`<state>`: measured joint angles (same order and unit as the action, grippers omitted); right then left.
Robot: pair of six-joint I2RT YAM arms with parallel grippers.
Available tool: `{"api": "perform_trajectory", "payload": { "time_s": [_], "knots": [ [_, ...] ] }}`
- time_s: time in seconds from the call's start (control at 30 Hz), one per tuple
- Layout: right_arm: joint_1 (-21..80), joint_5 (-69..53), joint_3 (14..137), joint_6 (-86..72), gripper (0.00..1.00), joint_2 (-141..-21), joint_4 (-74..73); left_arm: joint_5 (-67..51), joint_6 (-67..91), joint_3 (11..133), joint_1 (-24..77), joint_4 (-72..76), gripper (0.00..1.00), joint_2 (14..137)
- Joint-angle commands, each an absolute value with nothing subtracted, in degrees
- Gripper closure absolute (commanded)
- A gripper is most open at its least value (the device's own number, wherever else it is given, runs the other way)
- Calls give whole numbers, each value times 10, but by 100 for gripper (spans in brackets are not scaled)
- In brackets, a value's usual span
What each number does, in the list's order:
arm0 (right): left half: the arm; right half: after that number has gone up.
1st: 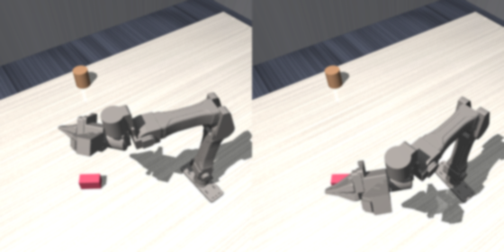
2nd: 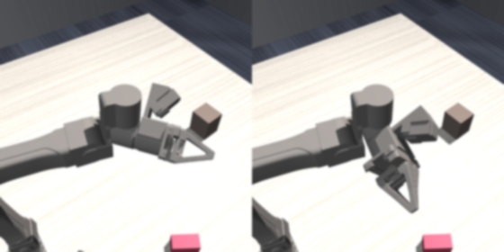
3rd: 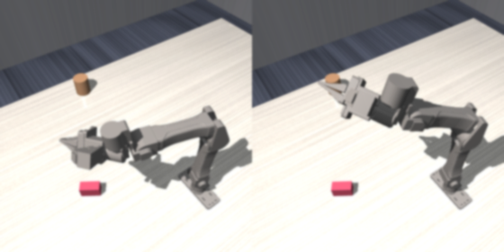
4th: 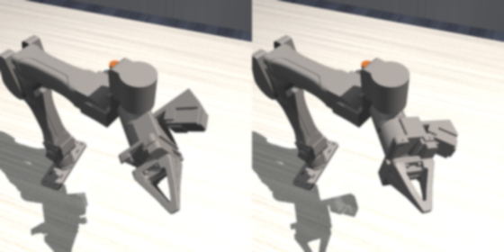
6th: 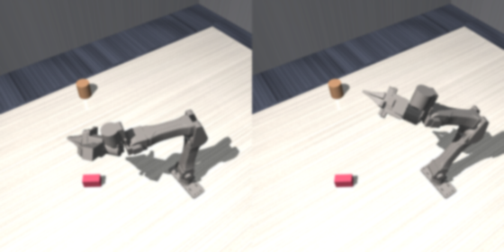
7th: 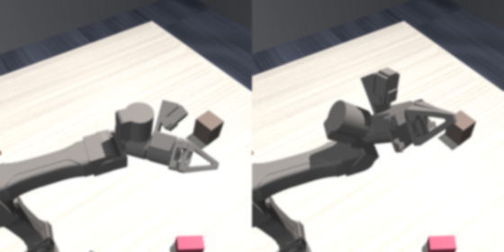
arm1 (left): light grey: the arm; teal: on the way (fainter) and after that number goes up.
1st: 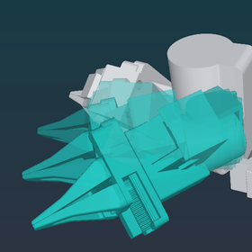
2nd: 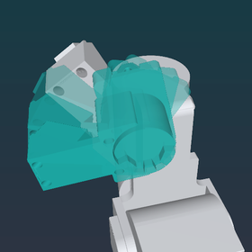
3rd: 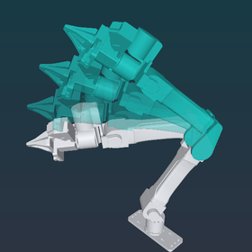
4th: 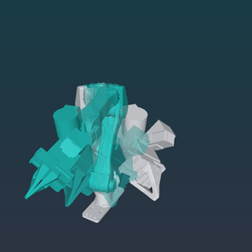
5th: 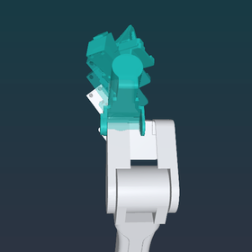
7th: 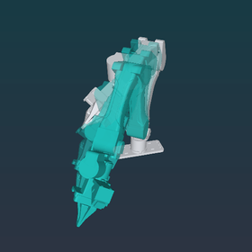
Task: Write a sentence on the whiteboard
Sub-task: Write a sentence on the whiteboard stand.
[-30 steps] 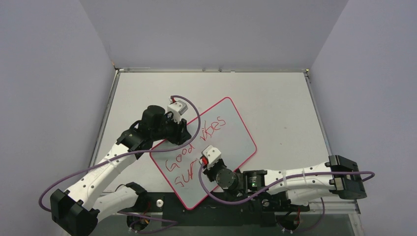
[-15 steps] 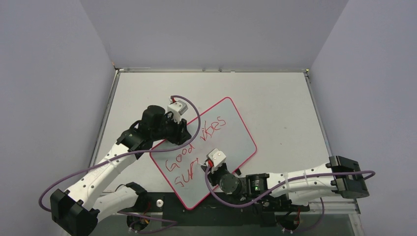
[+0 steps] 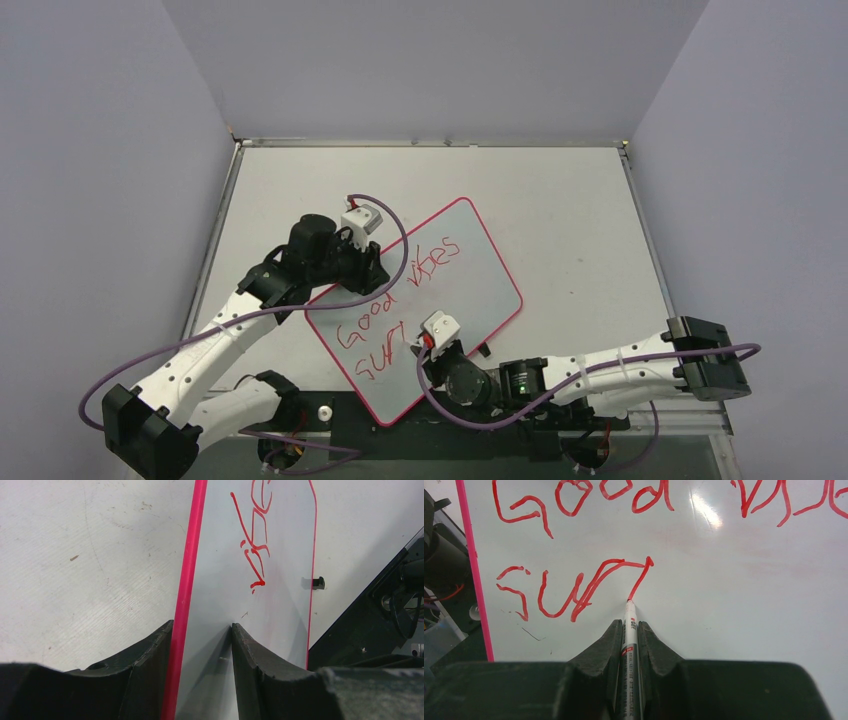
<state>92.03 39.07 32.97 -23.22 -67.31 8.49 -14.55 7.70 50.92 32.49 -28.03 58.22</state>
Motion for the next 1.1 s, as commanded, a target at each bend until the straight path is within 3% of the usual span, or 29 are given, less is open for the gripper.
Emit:
{"api": "perform_trajectory", "payload": {
  "time_s": [0.0, 1.07],
  "knots": [
    [918, 412, 344, -225, 100, -677, 55, -98, 46, 523, 327, -274, 100, 581],
    [872, 410, 389, -170, 100, -681, 57, -97, 46, 523, 327, -274, 100, 580]
  ]
}}
